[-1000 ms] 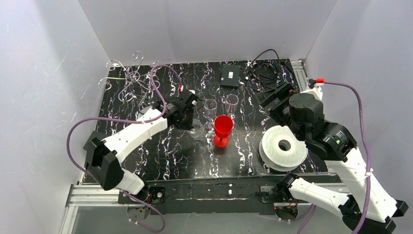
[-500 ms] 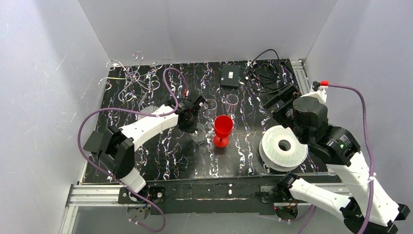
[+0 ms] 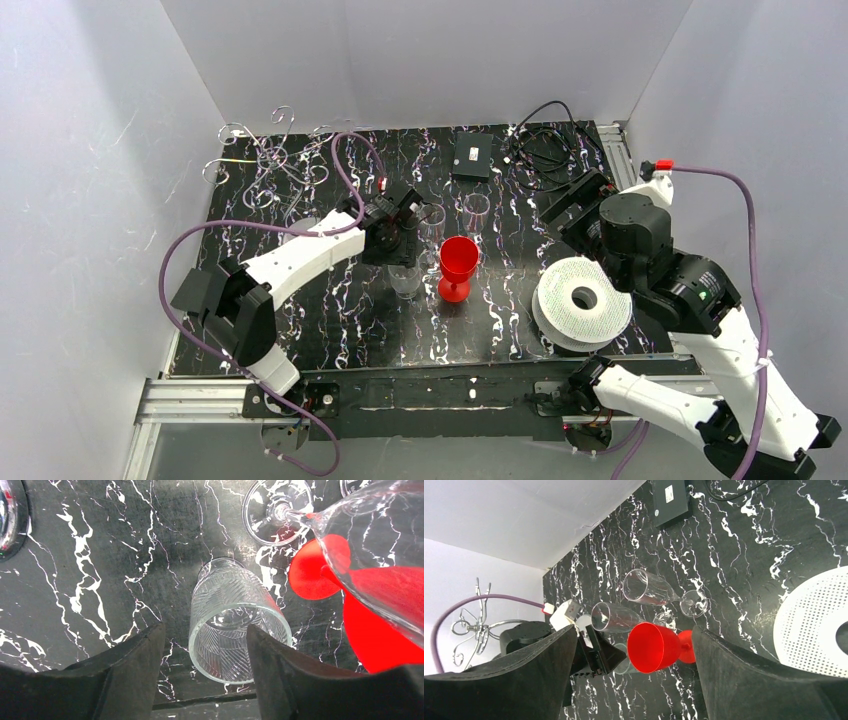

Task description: Take the wine glass off the wine glass rack

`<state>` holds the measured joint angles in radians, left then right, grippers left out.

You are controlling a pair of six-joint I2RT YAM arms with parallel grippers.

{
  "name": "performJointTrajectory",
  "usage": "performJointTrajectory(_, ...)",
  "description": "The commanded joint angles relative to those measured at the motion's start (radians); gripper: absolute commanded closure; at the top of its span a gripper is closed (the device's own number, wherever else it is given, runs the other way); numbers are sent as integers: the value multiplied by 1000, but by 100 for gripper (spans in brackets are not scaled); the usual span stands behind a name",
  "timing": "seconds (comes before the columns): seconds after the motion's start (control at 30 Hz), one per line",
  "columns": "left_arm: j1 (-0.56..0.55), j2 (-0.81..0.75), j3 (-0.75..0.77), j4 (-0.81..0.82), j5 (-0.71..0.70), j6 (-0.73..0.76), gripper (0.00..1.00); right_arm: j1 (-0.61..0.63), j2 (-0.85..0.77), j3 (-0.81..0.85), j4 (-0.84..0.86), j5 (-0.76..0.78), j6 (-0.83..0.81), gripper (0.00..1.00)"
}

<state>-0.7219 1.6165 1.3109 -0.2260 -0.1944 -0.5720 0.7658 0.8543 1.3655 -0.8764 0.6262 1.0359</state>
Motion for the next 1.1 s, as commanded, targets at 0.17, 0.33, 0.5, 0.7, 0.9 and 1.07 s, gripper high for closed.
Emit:
performJointTrajectory(0.17,6,-89,149,-194,-27,68,3,-4,43,89,36,23,-139,7)
performJointTrajectory(0.33,6,-146,260,-259,-37,128,2,-3,69,121,54,-2,-186,7)
performJointTrajectory(0.5,9,-172,447,-346,-30,190,2,-4,111,181,57,-61,-230,6)
performJointTrajectory(0.7,14,-165,708,-486,-35,264,2,-4,141,207,32,-98,-209,6)
performJointTrajectory(0.9,23,-210,846,-593,-89,322,2,-4,147,201,-8,-145,-175,6)
performJointTrajectory(1.07,29,-292,829,-627,-142,357,2,-4,124,179,-6,-151,-166,5)
